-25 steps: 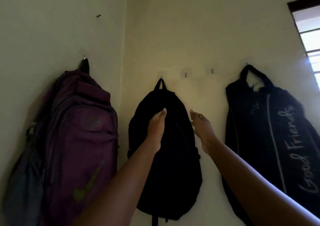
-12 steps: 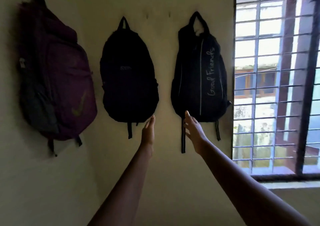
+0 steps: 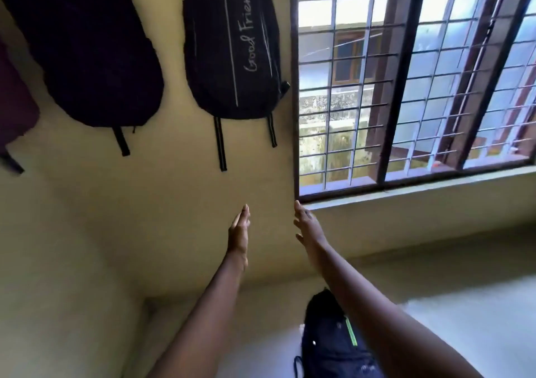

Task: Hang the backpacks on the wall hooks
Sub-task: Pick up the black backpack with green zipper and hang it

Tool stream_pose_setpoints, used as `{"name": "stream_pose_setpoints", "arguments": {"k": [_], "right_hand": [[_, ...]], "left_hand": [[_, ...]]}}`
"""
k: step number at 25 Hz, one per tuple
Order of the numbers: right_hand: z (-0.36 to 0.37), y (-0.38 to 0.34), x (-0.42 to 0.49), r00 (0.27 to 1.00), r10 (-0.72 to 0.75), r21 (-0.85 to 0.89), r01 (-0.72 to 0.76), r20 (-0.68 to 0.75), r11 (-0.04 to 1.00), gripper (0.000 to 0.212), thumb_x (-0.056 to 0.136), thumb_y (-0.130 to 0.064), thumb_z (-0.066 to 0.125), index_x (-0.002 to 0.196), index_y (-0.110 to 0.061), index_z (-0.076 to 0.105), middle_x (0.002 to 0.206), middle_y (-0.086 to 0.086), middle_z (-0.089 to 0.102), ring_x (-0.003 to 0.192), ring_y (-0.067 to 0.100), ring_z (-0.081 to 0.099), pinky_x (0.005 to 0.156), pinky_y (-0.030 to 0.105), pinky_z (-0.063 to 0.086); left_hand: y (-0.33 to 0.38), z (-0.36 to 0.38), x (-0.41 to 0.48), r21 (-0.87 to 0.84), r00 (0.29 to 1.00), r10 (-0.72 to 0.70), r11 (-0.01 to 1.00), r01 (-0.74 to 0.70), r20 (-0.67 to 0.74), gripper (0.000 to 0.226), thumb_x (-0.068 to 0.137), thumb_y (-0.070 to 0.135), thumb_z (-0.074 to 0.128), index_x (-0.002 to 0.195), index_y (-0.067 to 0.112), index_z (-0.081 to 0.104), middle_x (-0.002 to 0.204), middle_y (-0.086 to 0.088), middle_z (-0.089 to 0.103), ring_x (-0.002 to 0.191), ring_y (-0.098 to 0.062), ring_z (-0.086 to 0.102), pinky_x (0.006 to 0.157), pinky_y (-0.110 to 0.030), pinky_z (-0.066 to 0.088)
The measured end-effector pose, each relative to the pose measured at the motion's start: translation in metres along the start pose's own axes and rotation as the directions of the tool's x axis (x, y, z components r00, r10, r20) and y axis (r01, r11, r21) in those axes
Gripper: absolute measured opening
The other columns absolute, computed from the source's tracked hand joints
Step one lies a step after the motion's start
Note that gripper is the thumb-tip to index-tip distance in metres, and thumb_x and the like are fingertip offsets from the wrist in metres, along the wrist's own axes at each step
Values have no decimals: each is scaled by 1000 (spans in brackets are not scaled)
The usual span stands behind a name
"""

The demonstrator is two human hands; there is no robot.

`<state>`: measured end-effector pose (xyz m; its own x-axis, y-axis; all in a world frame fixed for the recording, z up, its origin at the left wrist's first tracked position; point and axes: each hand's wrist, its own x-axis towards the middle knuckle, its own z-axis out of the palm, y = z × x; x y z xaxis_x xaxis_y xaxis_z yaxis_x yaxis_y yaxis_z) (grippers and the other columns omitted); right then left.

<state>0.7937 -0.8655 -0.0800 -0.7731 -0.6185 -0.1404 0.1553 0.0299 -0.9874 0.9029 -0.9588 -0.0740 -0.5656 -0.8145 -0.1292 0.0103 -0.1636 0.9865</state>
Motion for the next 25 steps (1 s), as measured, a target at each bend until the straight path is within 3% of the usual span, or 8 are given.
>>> {"name": "stream_pose_setpoints", "arguments": {"k": [4,8,12,15,18,22,25], "right_hand": [[-90,62,-12,991,115,35,-113,-62,993,49,82,-59,50,114,-22,58,101,-7,55,97,11,52,95,33,42],[-165,135,-6,941,299,48,-295,-161,954,42,89,-40,55,122,-15,57,118,1,59,111,17,52,109,42,38],[-212,205,24,865,452,-1,-463,-219,886,40,88,-30,60,124,-12,58,132,10,58,123,24,53,110,43,38],[-233,254,60,825,506,-51,-533,-249,844,38,89,-25,59,124,-10,57,126,8,60,114,22,56,105,40,42],[-244,330,105,798,552,-178,-596,-242,783,38,88,-30,60,122,-13,60,114,4,65,94,16,54,92,38,45],[-229,456,165,797,587,-341,-596,-142,726,37,88,-31,59,122,-15,59,120,4,64,114,19,57,95,26,39],[-203,568,194,808,589,-551,-508,-36,662,45,89,-34,58,128,-13,53,132,7,58,123,22,52,101,30,39]], "left_hand": [[-78,70,-44,21,989,-142,990,141,44,54,96,40,38,142,12,38,150,-4,38,138,-19,35,112,-33,20],[-153,115,-62,177,957,-284,947,269,62,52,95,40,41,139,12,43,146,-6,44,135,-20,39,111,-32,24],[-221,144,-42,319,908,-414,871,373,69,47,95,36,44,134,11,47,139,-5,50,128,-15,45,98,-22,30],[-281,162,0,436,873,-484,800,411,65,42,93,32,50,131,13,50,135,-6,55,123,-16,49,91,-22,32],[-361,175,51,495,824,-566,711,499,-17,40,93,29,51,130,14,51,133,-7,56,124,-21,50,89,-23,33],[-486,168,112,460,759,-632,633,622,-156,41,94,29,50,131,12,50,135,-7,54,125,-20,48,91,-22,31],[-580,146,145,428,739,-635,617,660,-224,41,94,33,48,129,13,52,133,-5,55,112,-12,50,79,-15,38]]}}
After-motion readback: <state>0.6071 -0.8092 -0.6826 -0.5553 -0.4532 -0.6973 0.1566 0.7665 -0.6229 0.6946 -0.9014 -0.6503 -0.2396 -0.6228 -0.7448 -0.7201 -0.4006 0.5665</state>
